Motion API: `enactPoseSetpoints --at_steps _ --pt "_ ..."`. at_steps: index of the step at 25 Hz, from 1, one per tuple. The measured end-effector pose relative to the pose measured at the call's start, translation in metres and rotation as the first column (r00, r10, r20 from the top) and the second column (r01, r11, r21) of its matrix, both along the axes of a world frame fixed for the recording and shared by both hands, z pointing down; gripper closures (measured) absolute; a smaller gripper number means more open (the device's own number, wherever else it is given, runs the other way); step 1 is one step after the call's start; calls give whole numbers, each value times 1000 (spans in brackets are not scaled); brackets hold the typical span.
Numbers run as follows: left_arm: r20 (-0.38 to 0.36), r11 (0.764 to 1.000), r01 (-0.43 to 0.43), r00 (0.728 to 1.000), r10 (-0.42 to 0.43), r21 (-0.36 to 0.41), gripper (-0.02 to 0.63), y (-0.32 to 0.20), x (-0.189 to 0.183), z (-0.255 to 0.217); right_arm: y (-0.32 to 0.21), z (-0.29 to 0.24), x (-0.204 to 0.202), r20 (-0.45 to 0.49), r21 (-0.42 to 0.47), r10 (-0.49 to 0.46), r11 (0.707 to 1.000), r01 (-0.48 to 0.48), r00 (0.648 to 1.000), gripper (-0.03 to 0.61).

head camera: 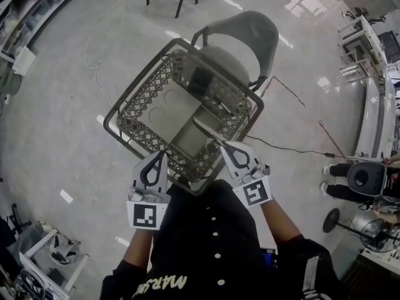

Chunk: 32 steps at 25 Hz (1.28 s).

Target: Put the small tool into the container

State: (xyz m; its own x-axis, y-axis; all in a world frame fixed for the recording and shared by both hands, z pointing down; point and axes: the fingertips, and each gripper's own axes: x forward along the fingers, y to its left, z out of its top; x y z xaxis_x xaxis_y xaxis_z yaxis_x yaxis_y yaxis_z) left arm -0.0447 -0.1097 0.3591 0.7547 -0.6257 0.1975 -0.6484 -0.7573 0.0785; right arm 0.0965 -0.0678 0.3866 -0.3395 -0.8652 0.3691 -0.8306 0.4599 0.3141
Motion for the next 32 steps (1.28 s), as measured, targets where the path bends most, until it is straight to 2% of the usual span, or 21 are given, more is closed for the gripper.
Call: enactPoseSetpoints --at_steps 2,5,9,13,19,25,28,32 --pt "7 1000 -15 1000 15 -26 588 3 7 7 -3 10 -4 -18 -36 -24 999 23 1000 562" --pt "26 996 21 999 -19 -92 588 6 11 25 -6 29 -10 -61 -69 -104 993 100 993 561" --pt "39 986 66 997 -61 -155 589 8 17 47 -11 67 -19 -151 -120 -288 955 272 946 561" --pt "76 976 110 992 -97 -187 589 15 19 63 -10 105 -23 -173 -182 -452 888 422 875 561" --pt "115 940 238 970 -216 -243 589 28 15 91 -2 171 -26 -205 -260 -639 766 588 741 561" --pt "169 932 233 967 -191 -279 588 55 26 123 -12 223 -22 -256 -298 -740 673 677 622 561" --pt "179 917 257 961 -210 -305 588 59 30 141 -19 245 -21 -300 -312 -777 628 713 553 561" --pt "188 905 263 959 -209 -333 588 66 38 158 -31 267 -21 -328 -330 -811 578 746 484 561"
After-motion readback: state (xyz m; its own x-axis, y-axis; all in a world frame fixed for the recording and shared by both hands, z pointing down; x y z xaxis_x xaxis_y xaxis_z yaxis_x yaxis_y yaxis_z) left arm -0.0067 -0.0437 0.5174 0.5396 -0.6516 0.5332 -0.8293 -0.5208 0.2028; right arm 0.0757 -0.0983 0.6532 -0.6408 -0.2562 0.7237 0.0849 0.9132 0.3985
